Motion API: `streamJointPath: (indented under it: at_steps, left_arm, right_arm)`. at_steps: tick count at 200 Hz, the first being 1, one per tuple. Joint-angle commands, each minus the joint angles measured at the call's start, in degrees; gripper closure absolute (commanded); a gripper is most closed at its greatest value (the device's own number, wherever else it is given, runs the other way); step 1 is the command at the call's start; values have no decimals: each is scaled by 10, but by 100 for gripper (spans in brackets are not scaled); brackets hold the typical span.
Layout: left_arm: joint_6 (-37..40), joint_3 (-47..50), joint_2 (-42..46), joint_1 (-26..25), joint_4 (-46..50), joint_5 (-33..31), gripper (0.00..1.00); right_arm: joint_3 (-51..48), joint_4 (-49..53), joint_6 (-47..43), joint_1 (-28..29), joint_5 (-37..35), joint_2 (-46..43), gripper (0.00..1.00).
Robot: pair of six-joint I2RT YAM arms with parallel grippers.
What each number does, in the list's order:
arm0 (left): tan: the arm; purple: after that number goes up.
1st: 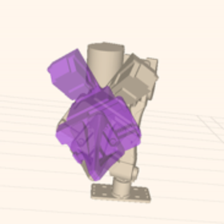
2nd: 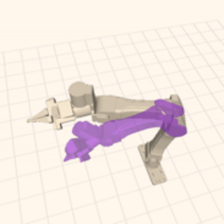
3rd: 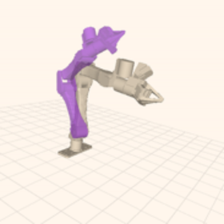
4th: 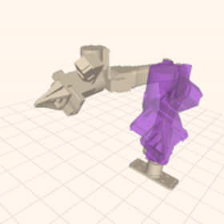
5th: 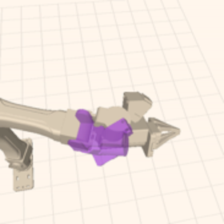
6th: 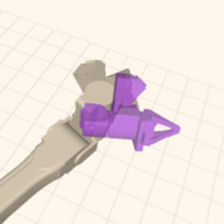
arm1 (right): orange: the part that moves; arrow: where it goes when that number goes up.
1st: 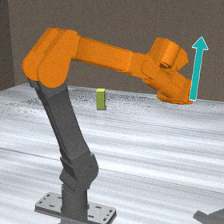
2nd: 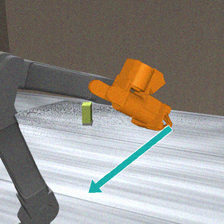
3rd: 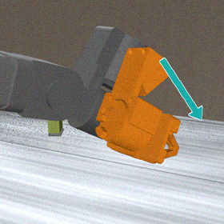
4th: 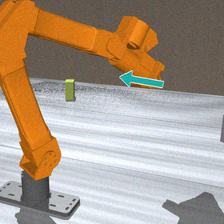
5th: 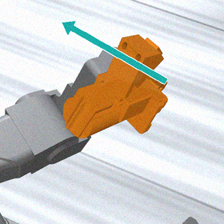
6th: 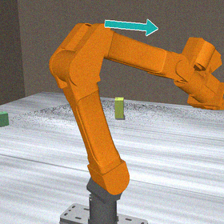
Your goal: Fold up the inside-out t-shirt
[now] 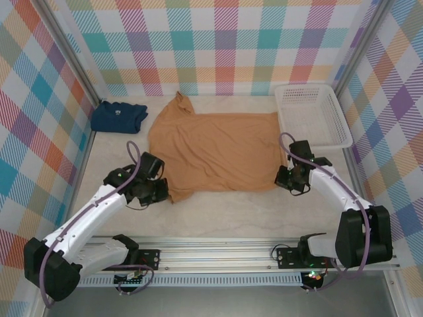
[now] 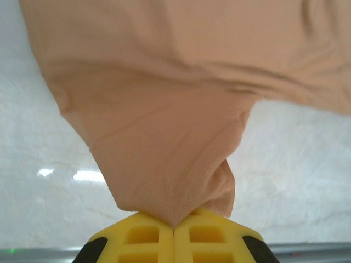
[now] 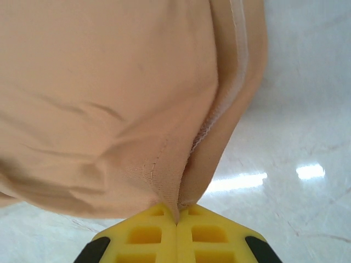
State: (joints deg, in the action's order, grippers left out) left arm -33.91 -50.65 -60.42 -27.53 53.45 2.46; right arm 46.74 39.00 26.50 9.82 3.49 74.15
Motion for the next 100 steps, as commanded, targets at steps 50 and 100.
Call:
streamJointPath:
  at_steps: [50, 100]
  left_arm:
    - [114, -108, -102, 114, -105, -2, 100]
    - [128, -177, -199, 149, -143, 15, 100]
  right_arm:
    - [105, -13, -38, 4, -59, 98, 96]
    - [148, -27, -47, 5, -76, 142, 96]
